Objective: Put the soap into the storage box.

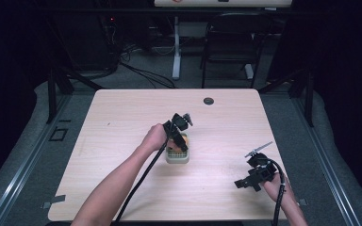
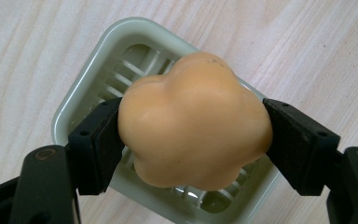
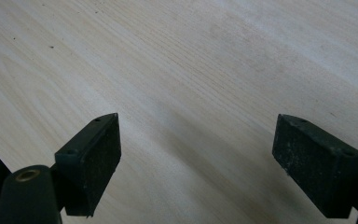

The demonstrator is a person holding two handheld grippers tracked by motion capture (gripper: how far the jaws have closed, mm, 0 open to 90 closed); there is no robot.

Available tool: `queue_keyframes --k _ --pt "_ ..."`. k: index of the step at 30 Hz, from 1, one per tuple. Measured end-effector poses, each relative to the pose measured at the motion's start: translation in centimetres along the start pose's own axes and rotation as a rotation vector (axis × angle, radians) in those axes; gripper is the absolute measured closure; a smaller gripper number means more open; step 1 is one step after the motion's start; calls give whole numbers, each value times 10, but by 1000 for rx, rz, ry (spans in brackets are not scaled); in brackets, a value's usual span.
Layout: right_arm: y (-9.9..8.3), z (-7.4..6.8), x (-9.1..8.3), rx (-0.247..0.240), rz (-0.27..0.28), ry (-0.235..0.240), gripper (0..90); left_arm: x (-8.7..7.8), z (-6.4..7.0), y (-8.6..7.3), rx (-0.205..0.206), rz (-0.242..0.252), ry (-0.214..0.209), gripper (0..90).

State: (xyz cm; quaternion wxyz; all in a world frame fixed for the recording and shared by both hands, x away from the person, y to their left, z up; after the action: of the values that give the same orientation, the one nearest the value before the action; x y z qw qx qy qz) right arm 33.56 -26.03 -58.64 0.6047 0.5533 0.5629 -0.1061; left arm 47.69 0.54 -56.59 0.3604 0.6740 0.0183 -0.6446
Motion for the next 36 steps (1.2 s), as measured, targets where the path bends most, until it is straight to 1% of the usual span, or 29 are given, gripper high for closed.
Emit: queue_keyframes --k 3,4,5,6,7,8,9,10,11,12,13,15,17,18,19,20,21,23,24,25,26,27,28,30,31,32,33,34,36 --pt "0 0 0 -4 -5 2 152 1 0 0 0 -2 -3 244" --pt "0 -1 0 8 7 4 152 3 0 -1 -4 9 -1 244" --pt "0 0 1 10 9 3 152 2 0 -1 -5 2 -6 243" --pt "0 -1 1 13 15 -2 152 2 0 -1 -8 8 -12 243" --pt "0 -1 1 11 13 1 152 2 0 -1 -9 7 -13 242" --pt "0 0 0 1 -2 4 152 1 0 0 -5 11 -10 241" --pt "0 0 1 15 13 3 151 1 -1 0 -7 20 -7 239" --pt "0 -2 2 35 36 -1 151 0 -1 0 -11 27 -12 228" --pt "0 0 0 13 8 4 151 -1 -1 0 -13 26 -13 215" --pt "0 0 0 13 8 4 151 -1 -1 0 -13 26 -13 196" --pt "0 -2 2 31 32 -3 152 -2 -2 0 -13 27 -11 196" --pt "0 0 0 -4 -6 2 151 -3 -2 0 -22 41 -9 154" --pt "0 -1 0 9 8 -1 151 -6 0 0 -18 51 -9 137" --pt "0 -1 0 9 8 -1 151 -9 0 0 -12 53 -6 137" --pt "0 0 -1 -1 -2 -3 151 -12 0 0 -17 59 -8 130" --pt "0 0 0 3 2 -4 151 -14 1 0 -17 68 -9 120" --pt "0 0 0 4 4 1 152 -18 1 -1 -18 68 -7 102" --pt "0 0 0 1 1 2 152 -21 1 -2 -16 68 -7 91" --pt "0 0 0 7 6 -3 152 -24 0 -3 -15 69 -6 81" --pt "0 1 -2 -12 -15 1 152 -27 0 -4 -12 70 2 76" --pt "1 -1 0 18 19 8 151 -33 0 -7 -13 70 1 61" --pt "1 -1 0 18 19 8 151 -33 0 -7 -13 70 1 50" --pt "1 -1 0 23 26 0 151 -37 0 -9 -16 78 6 35" --pt "0 -2 0 29 35 -1 152 -44 -1 -12 -17 83 12 28" --pt "1 -1 -1 20 26 6 151 -50 -2 -17 -20 84 17 20" --pt "1 -1 -1 20 26 6 151 -50 -2 -17 -20 84 17 16" --pt "1 -2 0 29 35 -2 152 -56 -2 -22 -23 78 24 12" --pt "1 -2 0 29 35 -2 152 -56 -2 -22 -23 78 24 9" --pt "1 -1 0 20 25 3 151 -63 -4 -29 -27 81 34 0"
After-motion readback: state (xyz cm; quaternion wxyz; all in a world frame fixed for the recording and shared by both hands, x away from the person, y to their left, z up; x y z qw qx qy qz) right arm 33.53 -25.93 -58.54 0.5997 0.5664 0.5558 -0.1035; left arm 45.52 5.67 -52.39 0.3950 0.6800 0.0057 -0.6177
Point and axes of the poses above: each handheld gripper's, and its own axes: x roughly forward along the jaws, y roughly out of its top, z roughly to its right, the point moved 5 cm from there along x, roughly forward along the jaws, and after that the axes turned 14 degrees about z, right-handed, at the moved point
